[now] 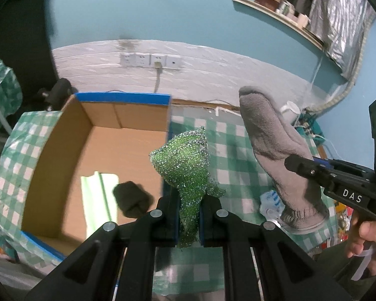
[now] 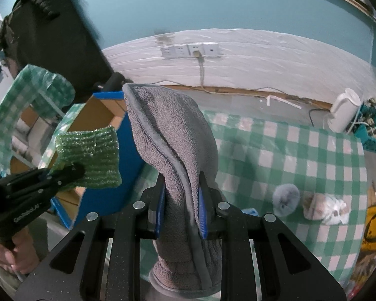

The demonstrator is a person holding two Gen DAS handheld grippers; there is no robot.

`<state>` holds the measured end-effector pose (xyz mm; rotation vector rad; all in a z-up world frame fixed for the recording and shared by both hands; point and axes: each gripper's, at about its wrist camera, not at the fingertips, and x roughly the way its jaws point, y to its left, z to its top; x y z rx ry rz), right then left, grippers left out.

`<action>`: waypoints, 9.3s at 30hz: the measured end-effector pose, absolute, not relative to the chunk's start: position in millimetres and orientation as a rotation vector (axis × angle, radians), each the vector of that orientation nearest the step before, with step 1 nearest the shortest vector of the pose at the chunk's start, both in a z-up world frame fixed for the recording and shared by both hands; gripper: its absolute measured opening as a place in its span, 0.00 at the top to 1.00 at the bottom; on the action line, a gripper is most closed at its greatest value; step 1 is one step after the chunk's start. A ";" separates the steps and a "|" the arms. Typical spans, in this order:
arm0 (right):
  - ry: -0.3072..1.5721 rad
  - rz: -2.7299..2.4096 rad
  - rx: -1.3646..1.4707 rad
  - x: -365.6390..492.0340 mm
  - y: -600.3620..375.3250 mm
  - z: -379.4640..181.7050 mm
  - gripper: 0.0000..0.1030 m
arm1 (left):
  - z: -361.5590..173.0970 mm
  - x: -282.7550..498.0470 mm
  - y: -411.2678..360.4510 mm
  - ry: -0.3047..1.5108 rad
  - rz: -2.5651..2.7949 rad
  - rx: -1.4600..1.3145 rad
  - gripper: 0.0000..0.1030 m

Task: Organize soft objects
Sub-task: 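Lift the tinsel scrubber and grey mitten and carry both toward the box, then lower the scrubber and mitten into the box and open both grippers, then move both tools back over the table toward the remaining socks and cloth, then grasp the striped sock with the left gripper while the right gripper grasps the pink cloth bundle, then lift the striped sock and pink cloth bundle and carry both toward the box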

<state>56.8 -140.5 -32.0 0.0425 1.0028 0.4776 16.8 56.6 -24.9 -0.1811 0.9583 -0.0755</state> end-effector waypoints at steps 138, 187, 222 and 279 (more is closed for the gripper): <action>1.198 0.284 -0.243 82.9 -320.8 -124.7 0.33 | -155.6 82.7 -147.5 1.363 -0.221 -0.019 0.20; 1.263 0.354 -0.444 97.1 -296.8 -180.3 0.92 | -172.3 82.2 -157.7 1.338 -0.207 0.141 0.58; 1.086 0.410 -0.107 57.8 -255.2 -79.0 0.92 | -75.2 48.1 -62.4 1.120 -0.052 0.107 0.59; 0.970 0.828 -0.256 71.2 40.9 -17.9 0.92 | -51.6 5.9 168.1 1.034 0.278 -0.134 0.59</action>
